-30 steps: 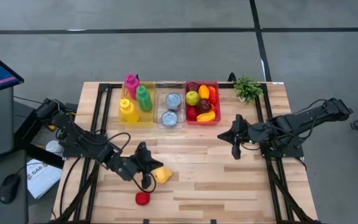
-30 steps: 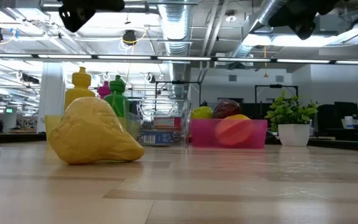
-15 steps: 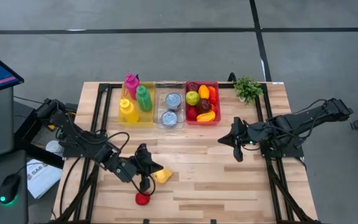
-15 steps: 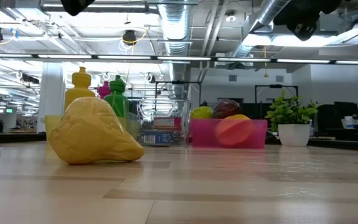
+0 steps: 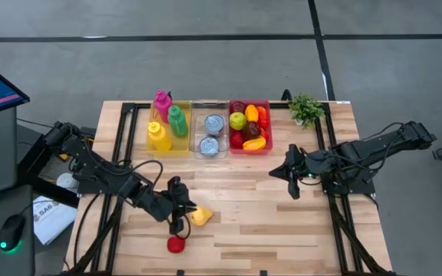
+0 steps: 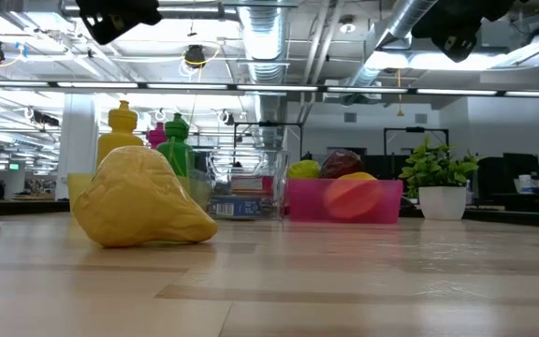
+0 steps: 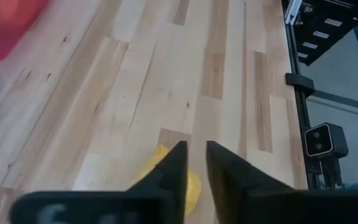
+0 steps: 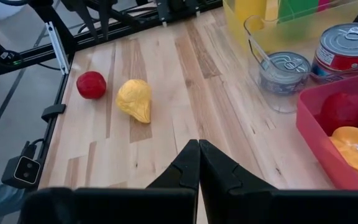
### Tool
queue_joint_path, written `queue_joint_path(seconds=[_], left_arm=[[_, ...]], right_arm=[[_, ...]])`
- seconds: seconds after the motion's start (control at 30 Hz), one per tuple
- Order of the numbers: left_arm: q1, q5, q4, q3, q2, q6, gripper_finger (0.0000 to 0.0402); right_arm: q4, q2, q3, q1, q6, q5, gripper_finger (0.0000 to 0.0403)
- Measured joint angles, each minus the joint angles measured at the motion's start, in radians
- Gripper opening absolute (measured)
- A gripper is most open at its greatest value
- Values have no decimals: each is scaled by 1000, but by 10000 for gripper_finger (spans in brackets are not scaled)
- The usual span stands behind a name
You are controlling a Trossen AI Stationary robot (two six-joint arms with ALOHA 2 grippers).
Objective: Pick & Place Food Item
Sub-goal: Put the yellow pear into the pink bin
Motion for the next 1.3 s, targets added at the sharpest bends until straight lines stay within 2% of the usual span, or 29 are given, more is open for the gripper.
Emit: queue_joint_path(seconds=[0.67,1.1,1.3], left_arm=[[1,0,-6,0,0,0,386],[1,-13,-7,-5,0,0,398],[-1,-17,43,-98,2,0,398]], right_arm=[[0,0,0,0,0,0,0],[0,0,0,0,-1,0,0],[0,0,0,0,-1,0,0]])
